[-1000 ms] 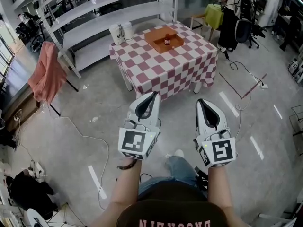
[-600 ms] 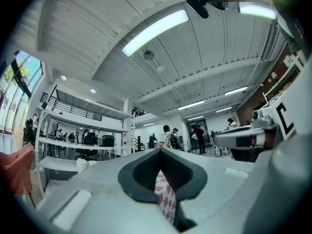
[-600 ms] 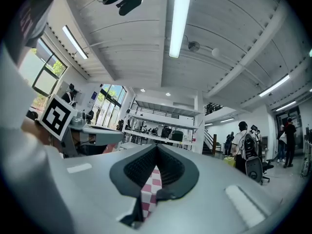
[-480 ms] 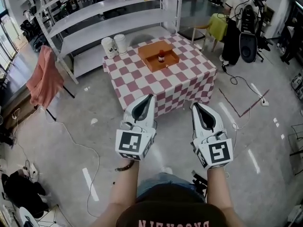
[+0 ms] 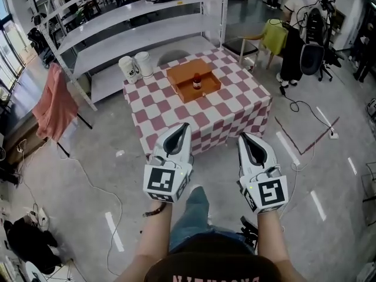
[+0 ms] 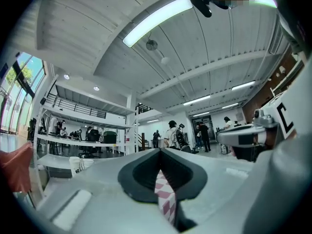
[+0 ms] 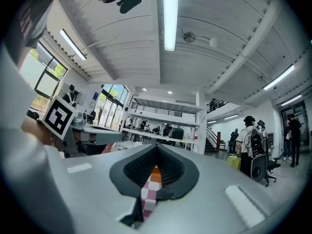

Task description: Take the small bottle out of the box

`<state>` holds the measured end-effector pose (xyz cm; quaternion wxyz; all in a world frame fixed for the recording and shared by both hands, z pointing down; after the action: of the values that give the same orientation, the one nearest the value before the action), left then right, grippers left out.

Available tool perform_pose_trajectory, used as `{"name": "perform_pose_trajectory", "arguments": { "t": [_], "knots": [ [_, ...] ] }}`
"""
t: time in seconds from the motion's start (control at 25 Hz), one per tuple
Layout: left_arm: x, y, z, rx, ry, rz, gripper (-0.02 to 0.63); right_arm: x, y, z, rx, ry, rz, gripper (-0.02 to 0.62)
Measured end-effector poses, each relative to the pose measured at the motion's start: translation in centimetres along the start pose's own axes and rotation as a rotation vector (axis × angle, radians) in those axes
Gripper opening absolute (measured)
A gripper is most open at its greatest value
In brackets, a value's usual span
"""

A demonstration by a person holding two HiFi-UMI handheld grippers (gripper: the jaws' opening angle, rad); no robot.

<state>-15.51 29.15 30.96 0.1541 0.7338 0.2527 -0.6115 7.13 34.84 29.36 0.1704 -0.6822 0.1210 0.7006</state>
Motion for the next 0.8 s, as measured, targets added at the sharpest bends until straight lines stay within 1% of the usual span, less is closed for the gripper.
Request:
{"name": "perform_pose_trajectory", "arguments": {
  "t": [0.16,0.28,0.44,0.52,0.6,0.64,0.68,0.72,0.8],
  "knots": [
    [-1.7,3.7,1.1,-0.010,-0.002,0.016,0.000,-1.3,2.7,-2.5,-0.014,0.004,0.010,0.000],
    [-2.7,6.8,2.7,-0.002,-0.011,0.027,0.000,-1.8,5.5,-4.5,-0.023,0.016,0.012,0.000],
    [-3.6,11.6,5.3,-0.011,-0.055,0.018,0.000,-1.9,10.0,-7.2,-0.037,0.018,0.015,0.000],
    [-4.5,14.2,6.5,-0.017,-0.074,0.044,0.000,-2.0,12.3,-8.7,-0.041,0.017,0.019,0.001],
    [-5.3,17.0,7.6,-0.024,-0.076,0.078,0.000,-2.3,14.6,-10.1,-0.044,0.017,0.026,0.002],
    [-5.7,18.4,8.2,-0.030,-0.075,0.086,0.006,-2.4,15.9,-10.8,-0.048,0.017,0.030,0.002],
    [-6.0,19.8,8.9,-0.037,-0.075,0.089,0.053,-2.6,17.2,-11.6,-0.052,0.019,0.034,0.002],
    [-6.3,21.1,9.5,-0.043,-0.075,0.087,0.063,-2.8,18.5,-12.3,-0.058,0.021,0.037,0.001],
    [-6.8,23.7,10.9,-0.058,-0.073,0.078,0.118,-3.1,21.0,-13.8,-0.077,0.025,0.041,0.002]
  ]
}}
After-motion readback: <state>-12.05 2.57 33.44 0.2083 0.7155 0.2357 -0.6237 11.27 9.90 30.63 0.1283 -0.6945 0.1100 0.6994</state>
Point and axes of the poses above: the fingertips, and each gripper's own axes: y forward along the fingers, z to its left, x out of its top, the point moved 10 cm from there along -y, backward along the fingers, and after that the axes turned 8 degrees about y, right-handed, at the moved point
